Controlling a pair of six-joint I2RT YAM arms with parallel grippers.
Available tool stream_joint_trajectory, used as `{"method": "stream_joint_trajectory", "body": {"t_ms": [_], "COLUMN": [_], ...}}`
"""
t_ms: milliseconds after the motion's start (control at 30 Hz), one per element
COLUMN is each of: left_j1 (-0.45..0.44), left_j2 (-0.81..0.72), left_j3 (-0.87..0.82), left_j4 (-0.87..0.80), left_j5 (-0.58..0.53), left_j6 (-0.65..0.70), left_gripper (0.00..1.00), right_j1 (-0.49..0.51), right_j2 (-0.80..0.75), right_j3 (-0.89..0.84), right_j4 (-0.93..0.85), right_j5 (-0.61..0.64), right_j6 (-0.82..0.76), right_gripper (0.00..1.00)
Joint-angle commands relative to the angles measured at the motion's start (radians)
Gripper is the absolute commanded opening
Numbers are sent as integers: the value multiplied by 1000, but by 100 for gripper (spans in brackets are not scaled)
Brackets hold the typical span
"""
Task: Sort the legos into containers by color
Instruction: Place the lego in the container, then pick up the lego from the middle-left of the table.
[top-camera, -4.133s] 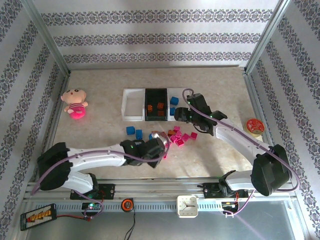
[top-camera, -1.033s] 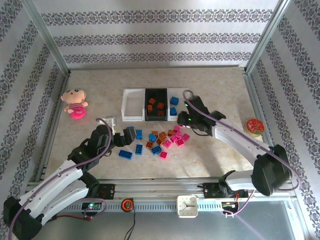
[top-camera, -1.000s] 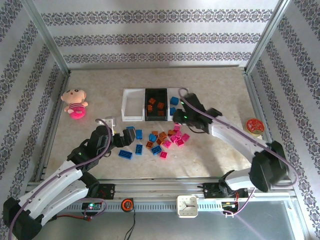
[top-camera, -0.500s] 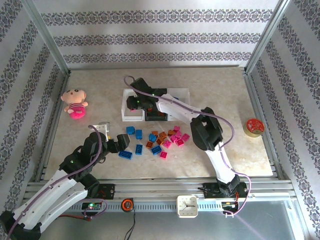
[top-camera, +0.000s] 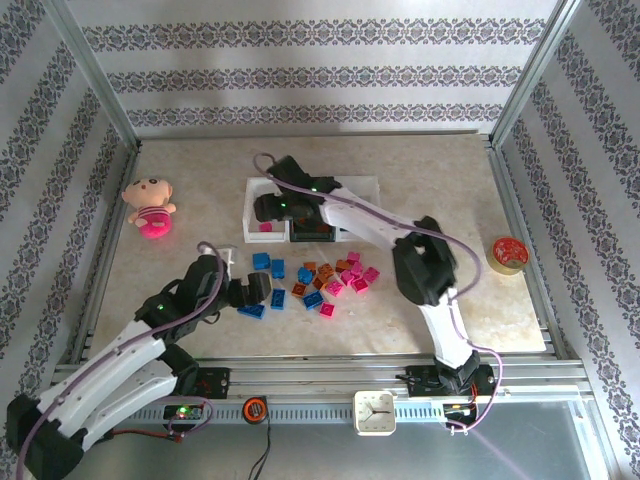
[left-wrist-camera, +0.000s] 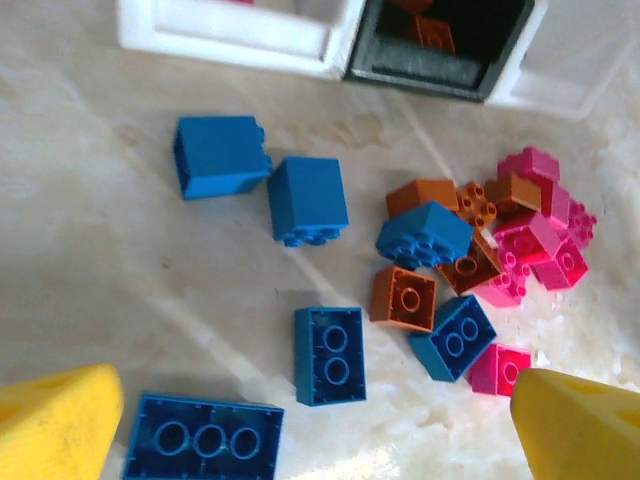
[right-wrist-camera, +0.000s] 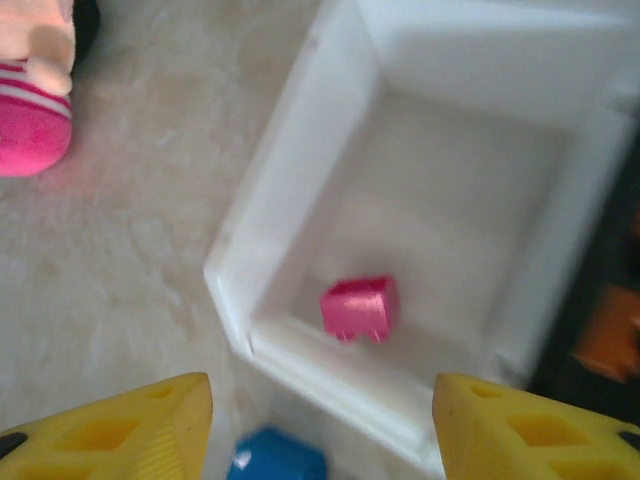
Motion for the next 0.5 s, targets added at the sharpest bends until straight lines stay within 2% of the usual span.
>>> {"method": "stream_joint_trajectory", "body": {"t_ms": [0,67,167,267,467], "left_j1": [-97,-216,-355,-420,-439], "left_j2": [113,218,387,518,687], "left_j3": [61,101,167,199,275], "left_j4": [78,94,114,174,185], "left_j5": [67,20,12,59,96], "left_j6": [44,55,61,55,63], "left_gripper": [96,95,89,84,76], "right_j1": [-40,-72,-123,-173,-257], "right_j2": [-195,-301,-442,-561,-720], "right_j3": [-211,-364,-553,-695,-832], "right_j4": [90,117,138,148,145], "right_j5": [25,27,36,48,40], "right_j6": [11,24,42,49,52], "right_gripper": [60,60,61,61,62]}}
